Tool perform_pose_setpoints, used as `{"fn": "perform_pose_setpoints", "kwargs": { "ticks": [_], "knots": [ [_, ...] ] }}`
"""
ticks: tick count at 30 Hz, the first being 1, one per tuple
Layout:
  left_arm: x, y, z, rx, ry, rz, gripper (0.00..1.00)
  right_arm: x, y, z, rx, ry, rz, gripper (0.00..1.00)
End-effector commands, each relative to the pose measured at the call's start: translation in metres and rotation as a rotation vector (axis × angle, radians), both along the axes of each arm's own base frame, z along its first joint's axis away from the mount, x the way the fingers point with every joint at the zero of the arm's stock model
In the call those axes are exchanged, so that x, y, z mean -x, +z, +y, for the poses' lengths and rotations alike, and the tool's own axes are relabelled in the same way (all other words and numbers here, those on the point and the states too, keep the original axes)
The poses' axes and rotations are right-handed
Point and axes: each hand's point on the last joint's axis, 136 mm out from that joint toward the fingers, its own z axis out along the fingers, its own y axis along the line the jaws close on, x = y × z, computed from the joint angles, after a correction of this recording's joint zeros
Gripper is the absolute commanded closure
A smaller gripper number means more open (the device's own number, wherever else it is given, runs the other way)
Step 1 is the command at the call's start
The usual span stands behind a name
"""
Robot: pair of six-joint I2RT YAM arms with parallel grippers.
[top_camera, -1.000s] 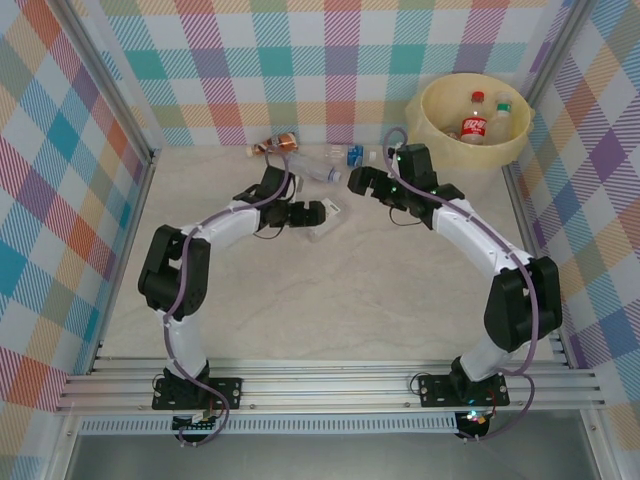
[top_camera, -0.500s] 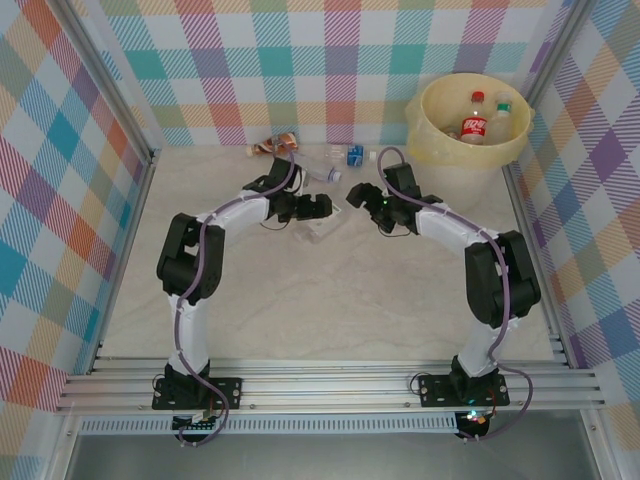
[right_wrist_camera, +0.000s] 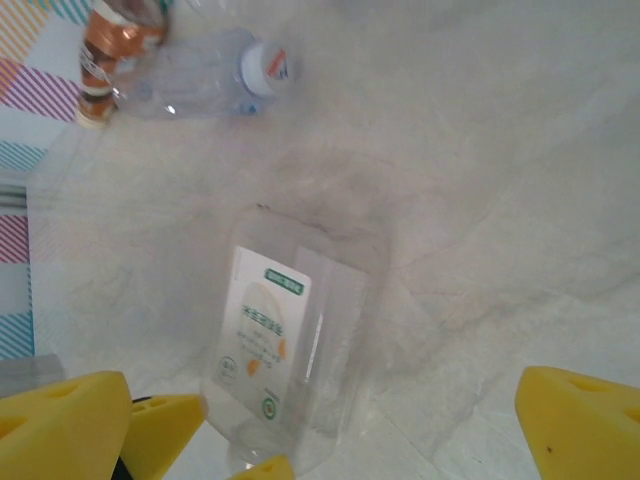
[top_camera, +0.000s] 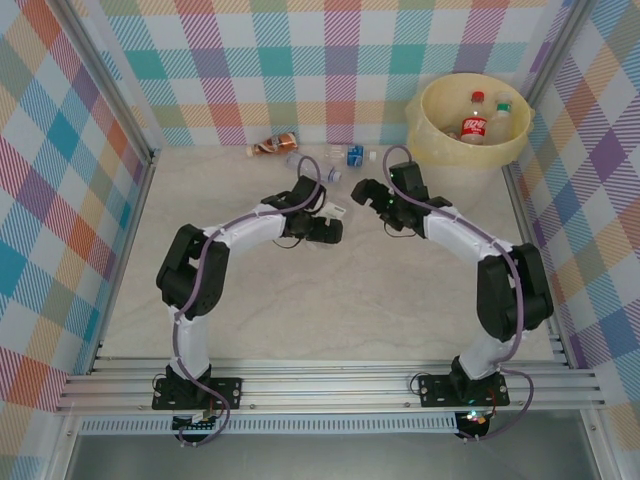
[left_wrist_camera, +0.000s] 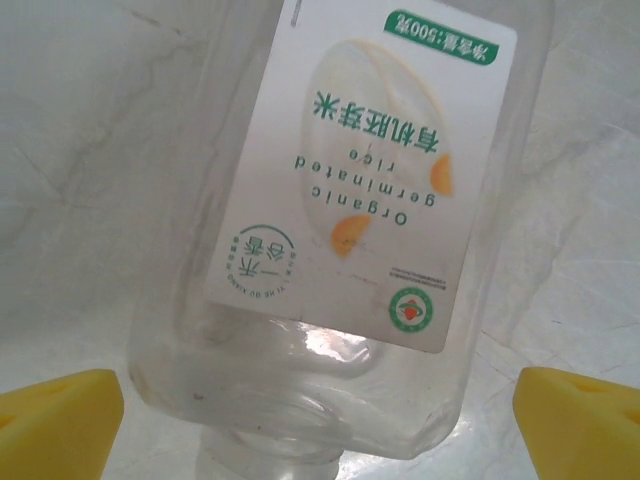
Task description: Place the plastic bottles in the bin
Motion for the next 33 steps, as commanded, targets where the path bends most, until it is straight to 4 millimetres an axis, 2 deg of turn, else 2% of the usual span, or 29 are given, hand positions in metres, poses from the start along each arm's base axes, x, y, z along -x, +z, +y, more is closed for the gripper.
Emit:
{"fn": "perform_pose_setpoints", "kwargs": {
  "ticks": [1,4,11,17,21,27,30,33],
  "knots": [
    [-0.009,-0.005,0.011,-0.155,-0.029,-0.045,0.0,0.002,0.018,-0.013,0.071,-0.009,-0.069,0.01],
    [-0.01,-0.012,0.005,-0.166,-0.049,-0.036,0.0,0.004,0.021,-0.016,0.087,-0.008,-0.088,0.01],
    [-0.014,-0.026,0.006,-0.243,-0.083,-0.044,0.0,0.005,0.022,-0.017,0.097,0.0,-0.096,0.0],
    [-0.011,-0.034,-0.008,-0.203,-0.173,-0.033,0.0,0.005,0.023,-0.018,0.105,0.003,-0.101,0.0],
    [-0.015,-0.041,-0.011,-0.203,-0.178,-0.033,0.0,0.006,0.024,-0.018,0.111,0.007,-0.106,0.0],
    [-0.024,-0.038,-0.009,-0.212,-0.164,-0.088,0.11,0.011,0.031,-0.018,0.114,0.031,-0.123,0.0],
    [-0.023,-0.033,-0.008,-0.204,-0.16,-0.108,0.18,0.02,0.038,-0.019,0.113,0.062,-0.145,0.0],
    [-0.019,-0.025,-0.007,-0.166,-0.154,-0.142,0.2,0.032,0.043,-0.019,0.093,0.094,-0.156,0.0]
  ]
}}
